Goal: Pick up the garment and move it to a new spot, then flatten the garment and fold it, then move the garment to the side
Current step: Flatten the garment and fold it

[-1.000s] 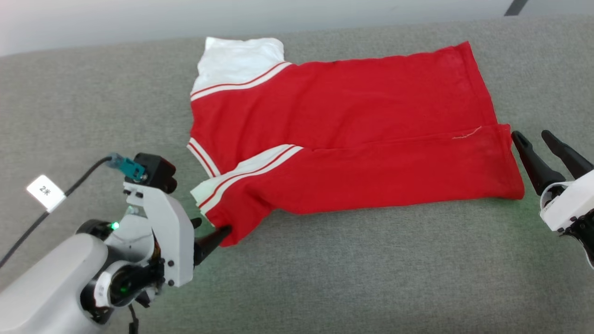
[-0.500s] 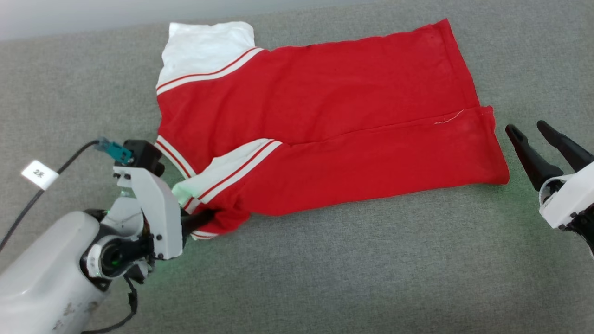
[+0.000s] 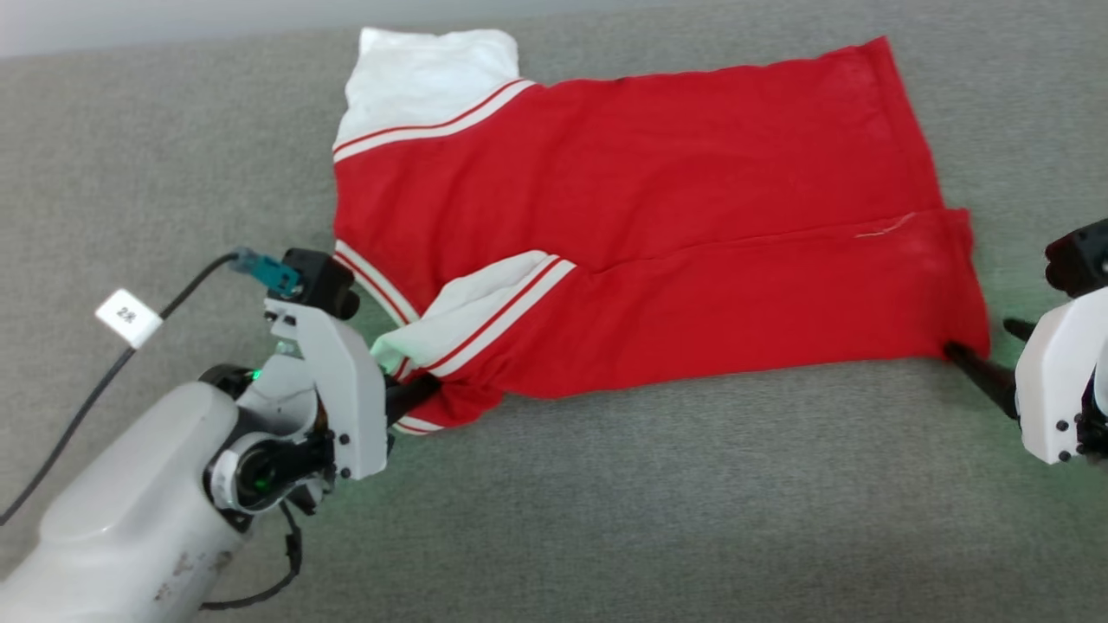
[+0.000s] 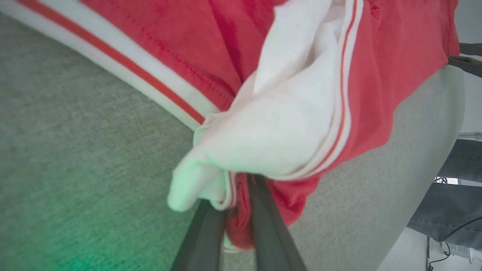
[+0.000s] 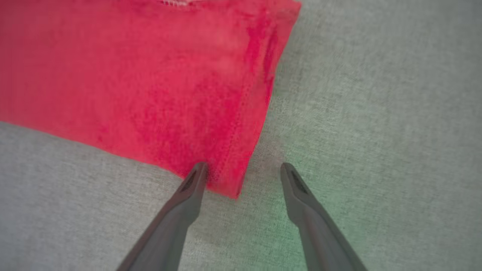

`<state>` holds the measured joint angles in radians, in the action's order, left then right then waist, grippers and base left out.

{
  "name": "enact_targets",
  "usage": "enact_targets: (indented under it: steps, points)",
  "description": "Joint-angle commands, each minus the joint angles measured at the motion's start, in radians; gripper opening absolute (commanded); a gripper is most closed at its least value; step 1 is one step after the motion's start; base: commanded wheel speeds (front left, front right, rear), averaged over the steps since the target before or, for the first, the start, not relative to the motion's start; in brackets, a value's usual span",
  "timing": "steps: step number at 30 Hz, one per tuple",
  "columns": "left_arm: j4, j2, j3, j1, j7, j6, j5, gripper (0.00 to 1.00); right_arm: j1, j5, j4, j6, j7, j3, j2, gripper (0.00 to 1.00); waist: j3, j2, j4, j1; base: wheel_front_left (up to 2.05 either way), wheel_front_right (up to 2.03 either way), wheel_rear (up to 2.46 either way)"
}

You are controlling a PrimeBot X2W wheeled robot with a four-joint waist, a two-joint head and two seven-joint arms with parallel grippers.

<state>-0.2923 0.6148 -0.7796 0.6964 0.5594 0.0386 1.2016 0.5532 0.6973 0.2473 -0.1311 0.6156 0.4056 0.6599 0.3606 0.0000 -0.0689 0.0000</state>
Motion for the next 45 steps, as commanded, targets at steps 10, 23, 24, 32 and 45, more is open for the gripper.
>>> enact_targets:
  steps: [10, 23, 24, 32, 45]
  points:
    - [-0.049, -0.068, -0.061, -0.026, -0.058, 0.037, -0.055, 0.0, 0.005, 0.024, 0.049, 0.0, 0.064, 0.032, 0.005, 0.0, 0.027, 0.0, 0.057, 0.0, 0.0, 0.0, 0.0]
    - [0.076, 0.069, -0.063, -0.144, -0.177, 0.029, -0.131, 0.0, -0.175, 0.074, -0.078, 0.001, 0.005, -0.074, 0.08, 0.0, -0.057, 0.0, 0.063, 0.0, 0.0, 0.0, 0.0]
    - [0.104, 0.085, -0.062, -0.158, -0.179, 0.018, -0.133, 0.0, -0.196, 0.078, -0.1, 0.001, 0.009, -0.082, 0.085, 0.0, -0.06, 0.0, 0.062, 0.0, 0.0, 0.0, 0.0]
    - [0.324, 0.183, -0.054, -0.264, -0.183, -0.073, -0.131, 0.0, -0.365, 0.074, -0.256, 0.001, 0.035, -0.165, 0.086, 0.13, -0.072, 0.0, 0.056, 0.0, 0.0, 0.0, 0.0]
    - [0.432, 0.252, 0.067, -0.346, -0.36, -0.19, -0.133, 1.0, -0.419, -0.073, -0.367, 0.001, -0.105, -0.375, -0.059, 1.0, -0.111, 0.0, 0.037, 0.0, 0.0, 0.0, 0.0]
